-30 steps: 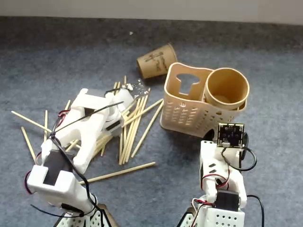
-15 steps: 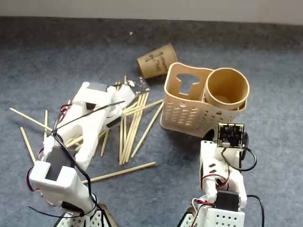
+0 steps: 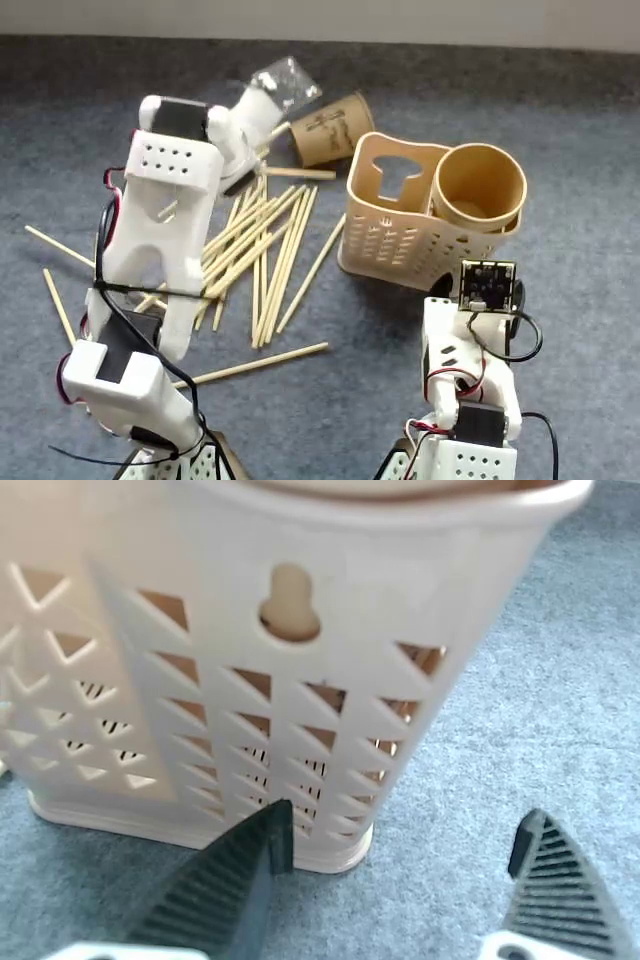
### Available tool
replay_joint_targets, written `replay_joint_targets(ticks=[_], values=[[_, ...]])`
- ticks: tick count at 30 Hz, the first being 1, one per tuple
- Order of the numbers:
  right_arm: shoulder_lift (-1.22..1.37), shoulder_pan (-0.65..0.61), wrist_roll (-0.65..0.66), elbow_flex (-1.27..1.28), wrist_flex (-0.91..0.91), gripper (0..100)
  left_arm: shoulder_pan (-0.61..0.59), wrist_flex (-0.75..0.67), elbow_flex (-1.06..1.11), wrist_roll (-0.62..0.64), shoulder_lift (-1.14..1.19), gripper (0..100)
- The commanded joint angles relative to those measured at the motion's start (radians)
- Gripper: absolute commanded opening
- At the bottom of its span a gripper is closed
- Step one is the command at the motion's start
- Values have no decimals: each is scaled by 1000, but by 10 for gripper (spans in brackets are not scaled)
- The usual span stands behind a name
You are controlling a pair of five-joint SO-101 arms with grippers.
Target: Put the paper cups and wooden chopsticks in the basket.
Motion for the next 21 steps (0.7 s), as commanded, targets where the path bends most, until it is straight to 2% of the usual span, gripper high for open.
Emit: replay_joint_targets(ticks=[1, 8, 12, 17, 21], values=[[-4, -4, -3, 74, -33, 336, 38, 68, -251, 57, -16, 4], [-4, -4, -3, 74, -33, 336, 39, 66, -421, 163, -8, 4], [-4, -5, -3, 74, -33, 336, 77, 3, -504, 213, -16, 4], [-4, -5, -3, 74, -33, 336, 208, -51, -621, 276, -5, 4], [-4, -5, -3, 74, -33, 336, 283, -199, -599, 330, -5, 4]])
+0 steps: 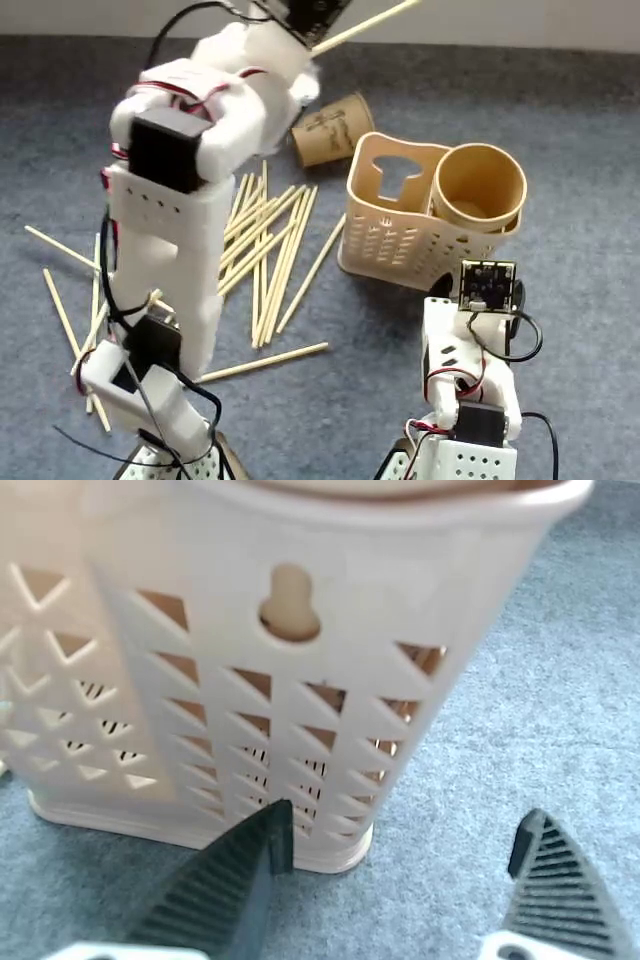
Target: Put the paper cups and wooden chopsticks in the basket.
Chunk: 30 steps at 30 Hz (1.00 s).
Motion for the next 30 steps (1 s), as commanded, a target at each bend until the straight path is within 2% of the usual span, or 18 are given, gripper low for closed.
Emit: replay_joint_targets(ticks=[1, 7, 14, 19, 25, 30], values=[[-4, -5, -3, 74, -33, 336, 61, -130, -24, 57, -4, 4], [-4, -5, -3, 74, -33, 336, 113, -287, -24, 169, -7, 4], [-4, -5, -3, 74, -33, 336, 188, -488, -21, 190, -2, 4], [-4, -5, -3, 74, -33, 336, 236, -586, -21, 264, -2, 5], [-4, -5, -3, 74, -33, 336, 309, -600, -19, 269, 70, 5], [-4, -5, -3, 74, -33, 336, 297, -551, -24, 350, 173, 6]])
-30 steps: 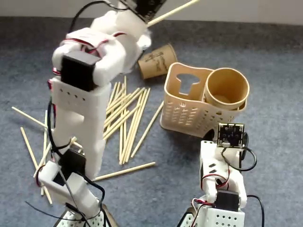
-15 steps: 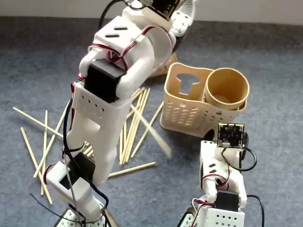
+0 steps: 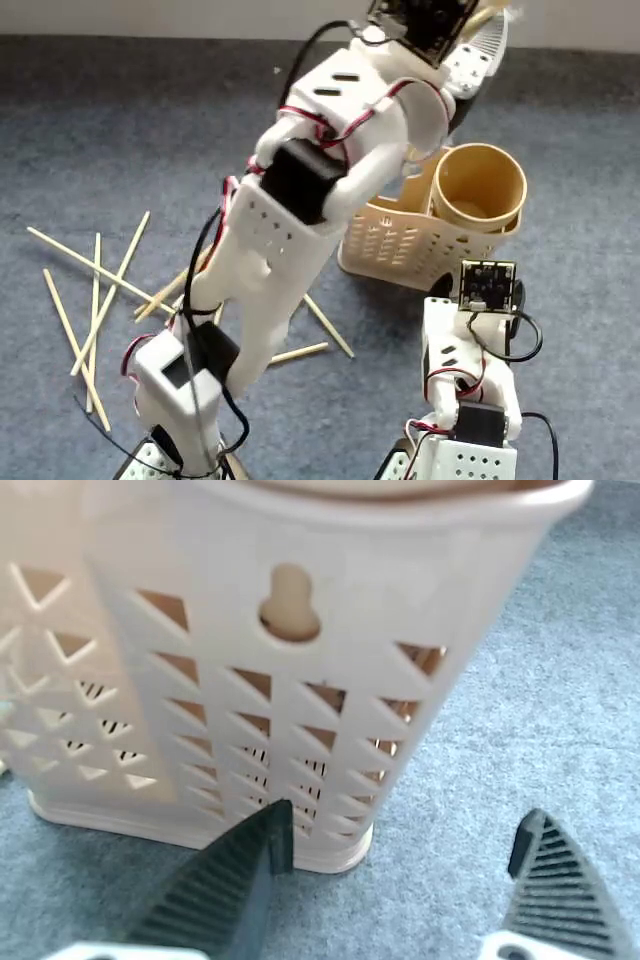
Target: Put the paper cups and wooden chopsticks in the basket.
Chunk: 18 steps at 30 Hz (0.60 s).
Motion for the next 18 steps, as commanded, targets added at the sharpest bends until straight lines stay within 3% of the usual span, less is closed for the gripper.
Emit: replay_joint_targets(ticks=[1, 14, 18], values=[[-4, -5, -3, 74, -33, 336, -8, 29, -24, 26, 25, 6], [-4, -1, -3, 74, -33, 336, -54, 252, -24, 28, 28, 9], [-4, -1, -3, 74, -33, 336, -50, 325, -22, 31, 31, 79]])
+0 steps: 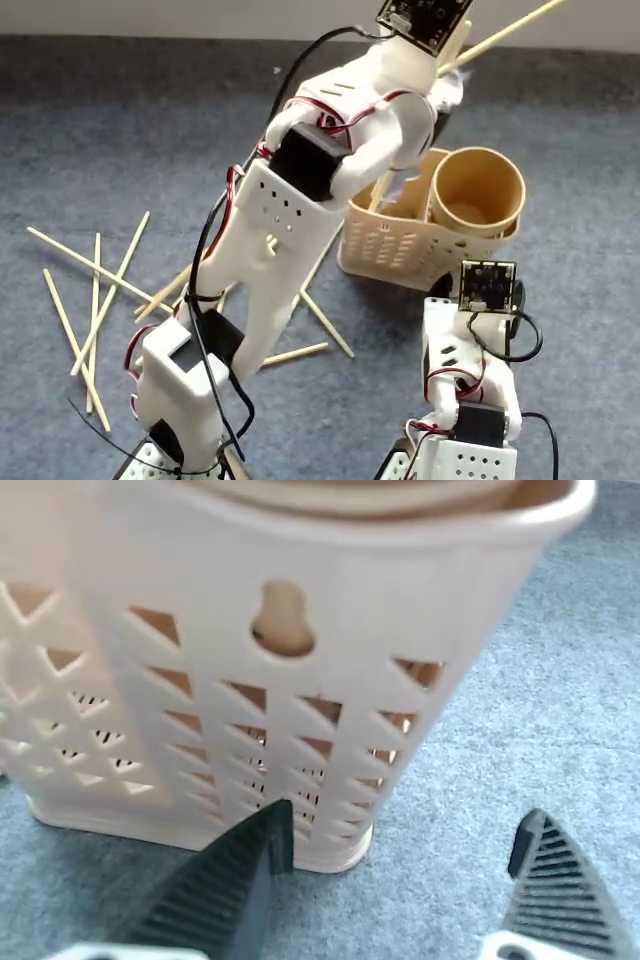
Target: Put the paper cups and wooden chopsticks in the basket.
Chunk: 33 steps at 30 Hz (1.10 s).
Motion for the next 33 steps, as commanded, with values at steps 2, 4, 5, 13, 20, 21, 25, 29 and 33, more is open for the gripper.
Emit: replay_joint_targets(ticks=[2, 4, 5, 13, 20, 21, 25, 29, 33], values=[[-4, -1, -3, 74, -33, 336, -5, 60, -24, 5, -5, 90], [-4, -1, -3, 74, -33, 336, -8, 66, -22, 5, -2, 87], [-4, -1, -3, 74, -33, 336, -8, 68, -22, 3, -2, 87], [-4, -1, -3, 74, -33, 336, -7, 80, -22, 2, -2, 90], [-4, -1, -2, 74, -35, 336, -5, 216, -22, 3, -2, 90], [-4, -1, -2, 74, -35, 336, -8, 219, -22, 2, -5, 91], [-4, -1, -2, 74, -35, 336, -16, 235, -25, 5, -10, 120], [-4, 1, 6, 74, -35, 336, -21, 233, -28, 0, -13, 199], [-4, 1, 35, 74, -36, 336, -28, 249, -91, 0, -13, 204]])
